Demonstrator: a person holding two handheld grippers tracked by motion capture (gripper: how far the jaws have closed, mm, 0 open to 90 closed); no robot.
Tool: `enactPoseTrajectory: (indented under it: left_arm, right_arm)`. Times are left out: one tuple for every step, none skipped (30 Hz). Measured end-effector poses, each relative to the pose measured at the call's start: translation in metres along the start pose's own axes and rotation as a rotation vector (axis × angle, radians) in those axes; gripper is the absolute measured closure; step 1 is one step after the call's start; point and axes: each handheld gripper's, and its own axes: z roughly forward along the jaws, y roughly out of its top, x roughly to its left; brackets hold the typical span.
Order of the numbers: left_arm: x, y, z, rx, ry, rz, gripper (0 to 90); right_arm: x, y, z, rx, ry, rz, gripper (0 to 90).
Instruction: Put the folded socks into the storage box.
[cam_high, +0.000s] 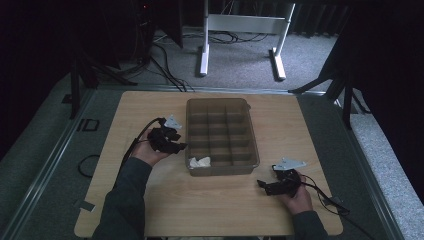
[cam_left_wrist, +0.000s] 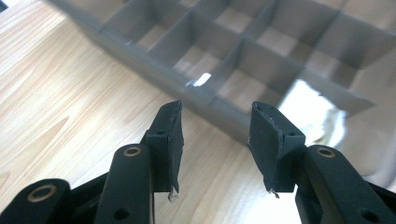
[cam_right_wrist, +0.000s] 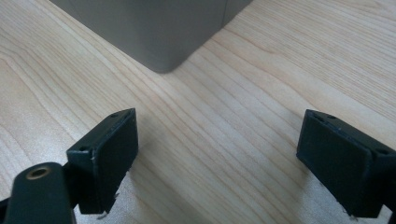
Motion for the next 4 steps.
enactPoseTrajectory:
  left_arm:
    - [0.002, -0.004, 0.001, -0.005, 0.007, -0.017, 54.4]
    - [0.004, -0.007, 0.003, -0.008, 0.015, -0.028, 54.4]
    - [0.005, -0.01, 0.004, -0.011, 0.032, -0.045, 54.4]
    - [0.007, -0.014, 0.006, -0.017, 0.042, -0.065, 54.4]
  right_arm:
    - [0.0, 0.0, 0.0, 0.0, 0.0, 0.0, 12.3]
    - [0.0, 0.0, 0.0, 0.0, 0.0, 0.0, 12.3]
    - [0.0, 0.0, 0.0, 0.0, 0.0, 0.0, 12.3]
    - [0.0, 0.0, 0.0, 0.0, 0.0, 0.0, 12.3]
